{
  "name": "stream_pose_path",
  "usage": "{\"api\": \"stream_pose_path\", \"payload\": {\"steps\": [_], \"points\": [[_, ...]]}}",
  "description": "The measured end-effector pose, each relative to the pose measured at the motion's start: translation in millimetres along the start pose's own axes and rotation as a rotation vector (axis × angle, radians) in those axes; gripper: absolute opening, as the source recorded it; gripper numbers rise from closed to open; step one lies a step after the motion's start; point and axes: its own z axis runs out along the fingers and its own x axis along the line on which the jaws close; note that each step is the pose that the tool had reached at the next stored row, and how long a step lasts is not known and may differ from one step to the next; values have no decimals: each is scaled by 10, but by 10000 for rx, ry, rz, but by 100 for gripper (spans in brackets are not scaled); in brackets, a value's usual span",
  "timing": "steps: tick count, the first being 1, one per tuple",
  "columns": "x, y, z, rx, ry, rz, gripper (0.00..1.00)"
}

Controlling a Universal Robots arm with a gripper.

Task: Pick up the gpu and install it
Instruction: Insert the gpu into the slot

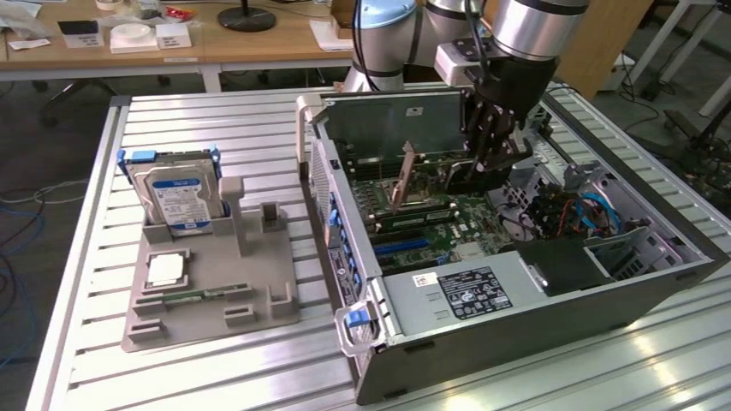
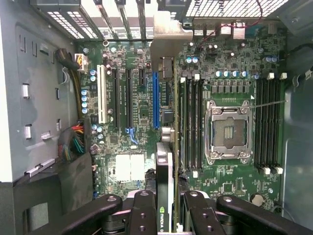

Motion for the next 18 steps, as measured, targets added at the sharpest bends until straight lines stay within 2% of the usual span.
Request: {"api": "stream_pose_path", "payload": {"steps": [4, 12, 18], "points": [[0, 8, 12, 1, -5, 4, 26], [4, 35, 125, 0, -1, 0, 26], [34, 45, 175, 1, -4, -20, 26]]}}
